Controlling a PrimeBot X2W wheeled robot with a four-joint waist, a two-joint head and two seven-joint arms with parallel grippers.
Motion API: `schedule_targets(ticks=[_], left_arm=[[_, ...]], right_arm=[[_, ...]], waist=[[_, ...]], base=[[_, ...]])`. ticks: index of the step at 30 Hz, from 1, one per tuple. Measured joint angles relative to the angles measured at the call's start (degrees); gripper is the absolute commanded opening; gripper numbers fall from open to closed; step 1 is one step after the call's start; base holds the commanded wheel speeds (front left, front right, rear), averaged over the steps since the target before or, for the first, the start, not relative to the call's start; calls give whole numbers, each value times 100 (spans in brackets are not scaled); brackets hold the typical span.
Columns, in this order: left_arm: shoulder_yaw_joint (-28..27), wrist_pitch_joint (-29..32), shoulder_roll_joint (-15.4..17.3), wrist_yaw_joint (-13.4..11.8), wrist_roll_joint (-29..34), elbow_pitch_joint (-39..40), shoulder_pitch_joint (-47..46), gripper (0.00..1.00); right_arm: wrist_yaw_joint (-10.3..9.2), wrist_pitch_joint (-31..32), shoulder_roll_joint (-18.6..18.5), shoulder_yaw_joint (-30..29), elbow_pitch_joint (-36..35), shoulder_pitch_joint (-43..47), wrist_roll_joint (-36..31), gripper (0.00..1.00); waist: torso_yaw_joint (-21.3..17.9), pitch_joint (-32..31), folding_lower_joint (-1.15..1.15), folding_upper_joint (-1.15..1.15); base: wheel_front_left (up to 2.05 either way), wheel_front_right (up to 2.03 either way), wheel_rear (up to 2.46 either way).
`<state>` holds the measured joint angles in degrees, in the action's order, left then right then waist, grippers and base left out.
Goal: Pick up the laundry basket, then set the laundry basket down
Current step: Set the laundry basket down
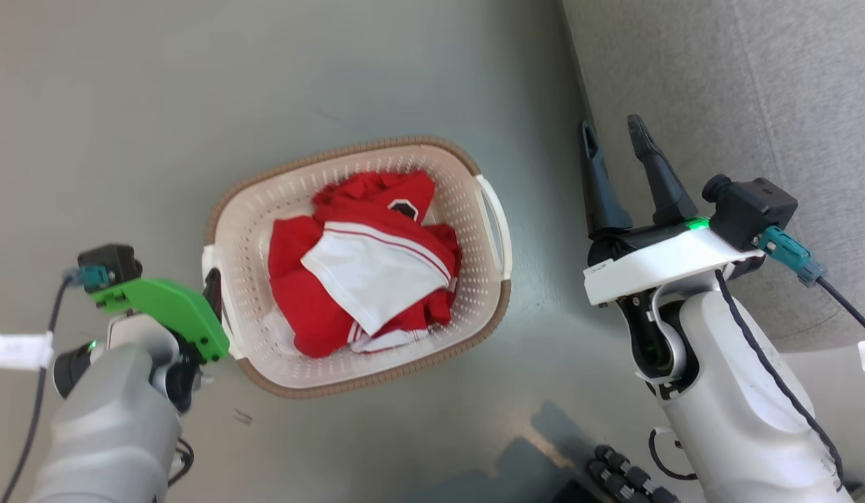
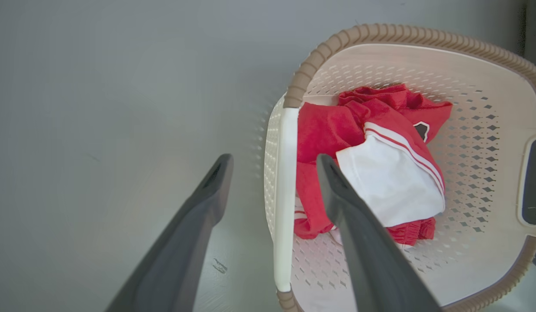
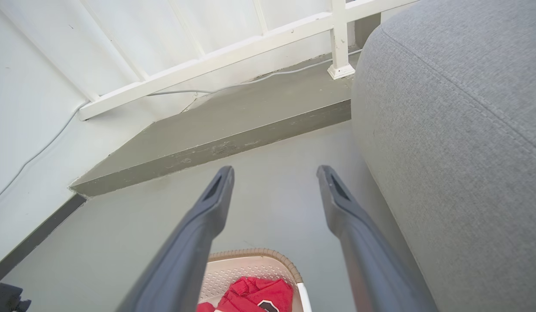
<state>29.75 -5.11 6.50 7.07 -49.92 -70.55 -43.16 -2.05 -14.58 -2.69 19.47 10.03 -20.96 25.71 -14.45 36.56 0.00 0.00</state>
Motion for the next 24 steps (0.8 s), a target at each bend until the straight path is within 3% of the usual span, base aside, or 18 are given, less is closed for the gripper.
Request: schedule_targets(ticks=[14, 24], left_arm=[[211, -591, -241, 5, -1, 789, 545, 100], [410, -884, -114, 5, -58, 1574, 884, 100]], right_arm=[[231, 0, -7, -324, 472, 125, -169, 100], [416, 0, -26, -586, 764, 419, -274, 100]], waist=[[247, -974, 0, 0], [581, -1752, -1, 0]], base=[[0, 0, 0], [0, 0, 0]])
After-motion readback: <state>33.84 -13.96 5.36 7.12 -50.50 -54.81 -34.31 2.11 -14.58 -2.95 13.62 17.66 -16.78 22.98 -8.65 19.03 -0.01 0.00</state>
